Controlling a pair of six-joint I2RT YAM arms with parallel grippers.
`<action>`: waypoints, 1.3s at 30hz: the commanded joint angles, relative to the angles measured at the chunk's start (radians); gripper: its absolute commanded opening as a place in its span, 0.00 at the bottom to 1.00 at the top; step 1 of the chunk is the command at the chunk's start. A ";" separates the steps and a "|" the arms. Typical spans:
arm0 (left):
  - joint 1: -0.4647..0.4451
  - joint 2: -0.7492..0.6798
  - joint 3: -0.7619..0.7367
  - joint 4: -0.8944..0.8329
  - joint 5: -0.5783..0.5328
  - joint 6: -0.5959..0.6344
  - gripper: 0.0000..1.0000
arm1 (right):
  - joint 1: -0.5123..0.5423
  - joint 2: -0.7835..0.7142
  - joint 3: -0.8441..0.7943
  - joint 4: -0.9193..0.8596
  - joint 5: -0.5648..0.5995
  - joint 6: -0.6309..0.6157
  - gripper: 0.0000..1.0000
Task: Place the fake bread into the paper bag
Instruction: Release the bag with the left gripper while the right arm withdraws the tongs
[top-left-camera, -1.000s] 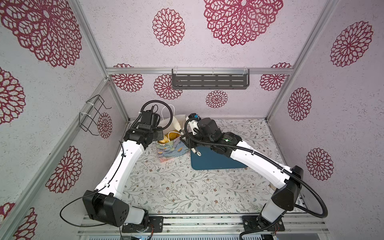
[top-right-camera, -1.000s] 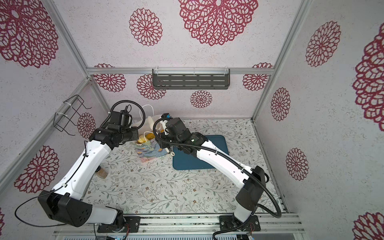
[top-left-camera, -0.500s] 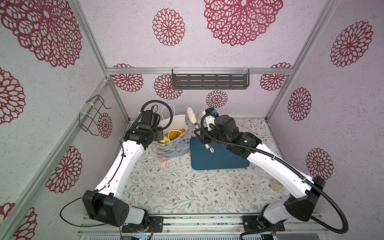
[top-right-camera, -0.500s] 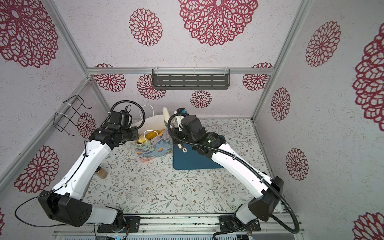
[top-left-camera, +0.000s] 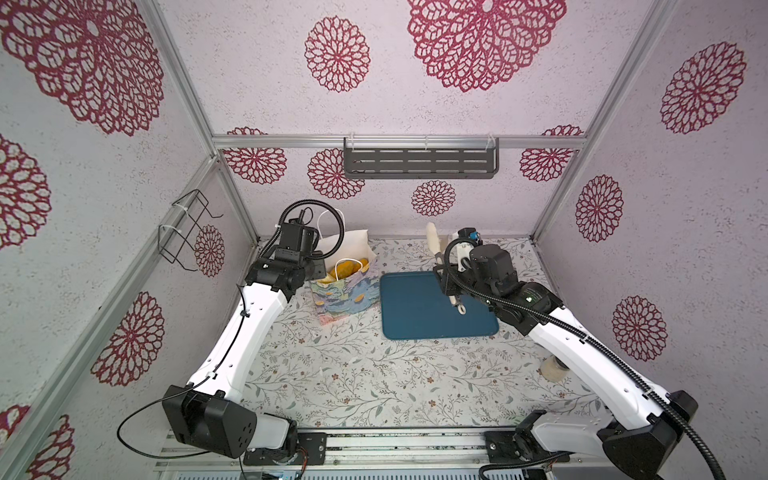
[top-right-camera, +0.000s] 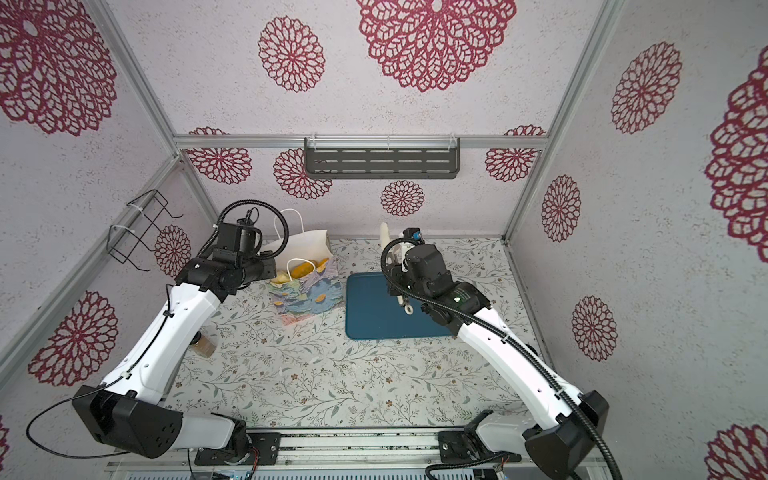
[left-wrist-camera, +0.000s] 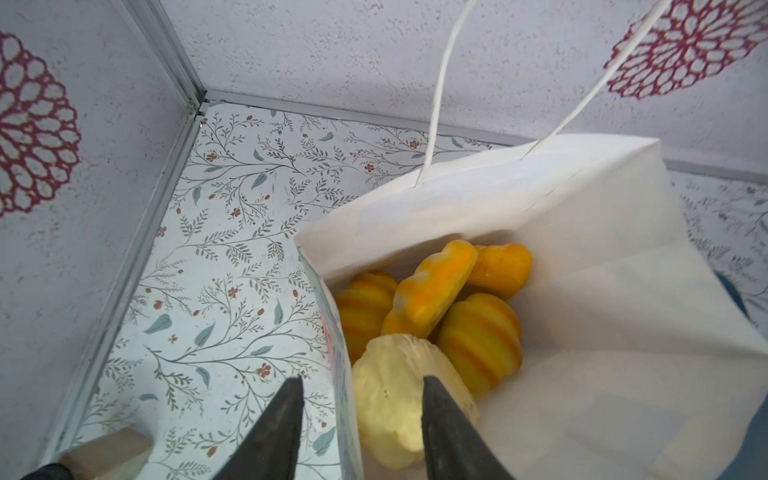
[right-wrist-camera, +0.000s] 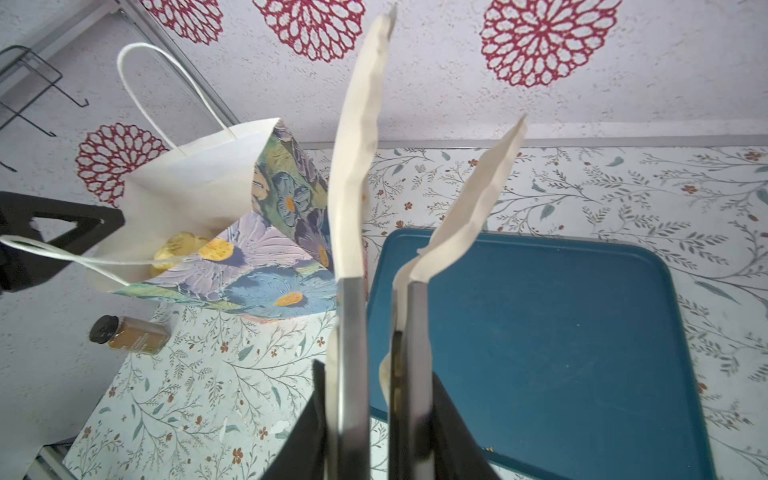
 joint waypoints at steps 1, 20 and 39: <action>0.002 -0.027 0.020 0.027 -0.045 -0.003 0.61 | -0.031 -0.065 -0.015 0.051 0.049 -0.057 0.34; 0.076 -0.153 -0.108 0.050 -0.102 -0.134 0.97 | -0.235 -0.065 -0.175 -0.008 0.205 -0.207 0.35; 0.138 -0.519 -0.470 0.204 -0.243 -0.230 0.97 | -0.494 -0.031 -0.420 0.253 0.197 -0.359 0.33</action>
